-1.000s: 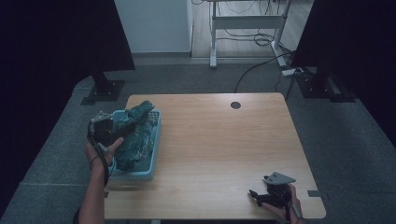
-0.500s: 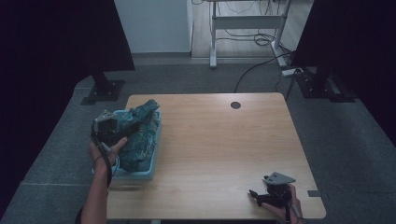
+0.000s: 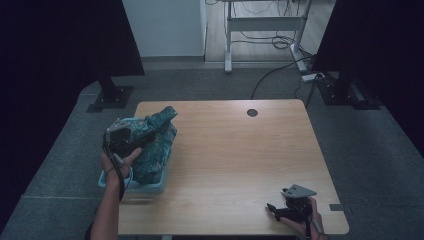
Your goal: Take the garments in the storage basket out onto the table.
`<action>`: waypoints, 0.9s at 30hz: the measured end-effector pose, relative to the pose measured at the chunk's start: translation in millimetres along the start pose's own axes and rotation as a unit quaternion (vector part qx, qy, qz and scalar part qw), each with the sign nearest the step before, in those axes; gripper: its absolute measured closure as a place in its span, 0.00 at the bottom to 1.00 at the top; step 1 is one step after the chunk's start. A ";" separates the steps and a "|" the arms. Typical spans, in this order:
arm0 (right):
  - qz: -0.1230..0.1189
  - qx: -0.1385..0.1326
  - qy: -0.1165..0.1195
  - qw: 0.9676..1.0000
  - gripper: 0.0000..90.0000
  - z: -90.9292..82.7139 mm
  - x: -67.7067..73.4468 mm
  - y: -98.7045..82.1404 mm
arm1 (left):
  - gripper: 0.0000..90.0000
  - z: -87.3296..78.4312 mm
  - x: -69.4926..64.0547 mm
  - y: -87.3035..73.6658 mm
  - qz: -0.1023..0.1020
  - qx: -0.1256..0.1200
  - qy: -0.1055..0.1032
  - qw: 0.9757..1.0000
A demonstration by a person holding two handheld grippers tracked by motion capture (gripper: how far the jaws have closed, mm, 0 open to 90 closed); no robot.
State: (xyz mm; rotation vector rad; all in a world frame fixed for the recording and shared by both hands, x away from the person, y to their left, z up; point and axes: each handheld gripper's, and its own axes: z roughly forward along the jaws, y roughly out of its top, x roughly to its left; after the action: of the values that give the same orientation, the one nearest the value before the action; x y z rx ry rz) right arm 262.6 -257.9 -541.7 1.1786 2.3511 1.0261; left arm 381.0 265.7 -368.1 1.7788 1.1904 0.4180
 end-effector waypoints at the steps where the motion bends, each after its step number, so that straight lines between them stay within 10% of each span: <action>1: 0.000 0.000 0.000 1.000 0.17 -0.1 0.0 0.0 | 0.86 0.3 -1.4 0.2 0.003 -0.001 -0.001 1.000; 27: 0.000 0.000 0.000 1.000 0.17 0.0 0.0 0.0 | 0.86 17.8 -39.5 14.7 0.036 -0.012 -0.029 0.999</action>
State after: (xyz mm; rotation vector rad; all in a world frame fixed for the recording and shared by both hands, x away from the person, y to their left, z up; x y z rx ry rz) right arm 262.6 -257.9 -541.7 1.1781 2.3512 1.0251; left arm 382.6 221.3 -357.0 1.8046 1.0786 0.4188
